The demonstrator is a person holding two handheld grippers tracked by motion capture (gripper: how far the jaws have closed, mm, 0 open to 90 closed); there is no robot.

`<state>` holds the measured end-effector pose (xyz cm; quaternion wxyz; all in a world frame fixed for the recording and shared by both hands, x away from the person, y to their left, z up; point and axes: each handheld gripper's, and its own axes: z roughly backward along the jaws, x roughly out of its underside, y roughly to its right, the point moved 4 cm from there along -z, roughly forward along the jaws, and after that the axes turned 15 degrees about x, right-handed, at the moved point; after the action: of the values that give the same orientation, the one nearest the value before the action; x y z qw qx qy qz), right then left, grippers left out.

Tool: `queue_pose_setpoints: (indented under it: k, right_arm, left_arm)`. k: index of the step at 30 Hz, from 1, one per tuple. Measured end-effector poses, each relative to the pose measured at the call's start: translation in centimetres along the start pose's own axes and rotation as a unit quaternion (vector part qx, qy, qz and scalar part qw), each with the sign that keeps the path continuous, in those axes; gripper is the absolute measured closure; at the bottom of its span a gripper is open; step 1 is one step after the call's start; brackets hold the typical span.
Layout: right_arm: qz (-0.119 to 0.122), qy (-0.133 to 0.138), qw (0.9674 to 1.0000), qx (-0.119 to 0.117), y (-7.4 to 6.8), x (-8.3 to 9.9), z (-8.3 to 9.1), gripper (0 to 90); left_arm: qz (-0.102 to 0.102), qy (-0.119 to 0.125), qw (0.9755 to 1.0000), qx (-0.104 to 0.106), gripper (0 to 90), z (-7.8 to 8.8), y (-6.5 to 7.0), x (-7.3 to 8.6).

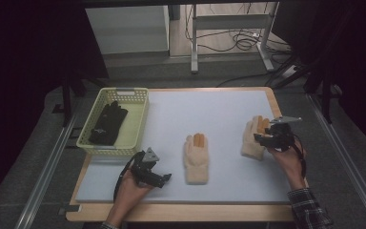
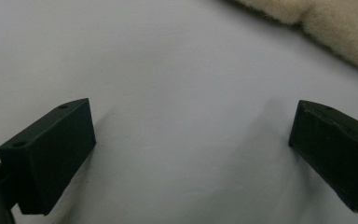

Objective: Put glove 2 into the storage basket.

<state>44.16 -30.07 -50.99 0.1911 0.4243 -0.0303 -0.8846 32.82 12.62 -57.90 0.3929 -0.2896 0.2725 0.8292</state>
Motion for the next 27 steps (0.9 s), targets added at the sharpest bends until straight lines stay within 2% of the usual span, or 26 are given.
queue_pose_setpoints:
  k: [5, 9, 11, 13, 14, 16, 20, 24, 27]
  right_arm:
    - [0.000, -0.012, 0.9999, 0.001, 0.5, 0.9, -1.3, 32.0]
    - [0.003, -0.022, 0.9997, 0.003, 0.6, 1.6, -2.5, 30.9]
    - [0.004, -0.024, 0.9997, 0.005, 0.6, 1.9, -3.1, 32.4]
    - [-0.004, -0.022, 0.9998, 0.000, 0.5, 2.1, -3.3, 40.7]
    - [-0.013, -0.021, 0.9997, -0.003, 0.5, 2.1, -3.2, 49.2]
    - [-0.014, -0.026, 0.9995, -0.004, 0.4, 2.1, -3.0, 55.0]
    - [-0.005, -0.026, 0.9996, 0.003, 0.1, 1.8, -2.5, 57.8]
    - [-0.020, -0.010, 0.9997, -0.012, -0.1, 1.2, -1.2, 57.9]
    - [-0.016, 0.000, 0.9997, -0.019, -0.5, 0.7, -0.2, 57.8]
  left_arm:
    - [-0.001, 0.000, 1.0000, 0.000, 0.7, 0.0, 0.0, 0.0]
    - [-0.001, 0.000, 1.0000, 0.000, 0.7, 0.0, 0.0, 0.0]
    - [-0.001, 0.000, 1.0000, 0.000, 0.7, 0.0, 0.0, 0.0]
    - [-0.001, 0.000, 1.0000, 0.000, 0.7, 0.0, 0.0, 0.0]
    - [-0.001, 0.000, 1.0000, 0.000, 0.7, 0.0, 0.0, 0.0]
    - [0.000, 0.000, 1.0000, 0.000, 0.7, 0.0, 0.0, 0.0]
    - [-0.001, 0.000, 1.0000, -0.001, 0.7, 0.0, 0.0, 0.0]
    - [0.000, 0.000, 1.0000, 0.000, 0.7, 0.0, 0.0, 0.0]
    - [-0.001, 0.000, 1.0000, -0.001, 0.7, 0.0, 0.0, 0.0]
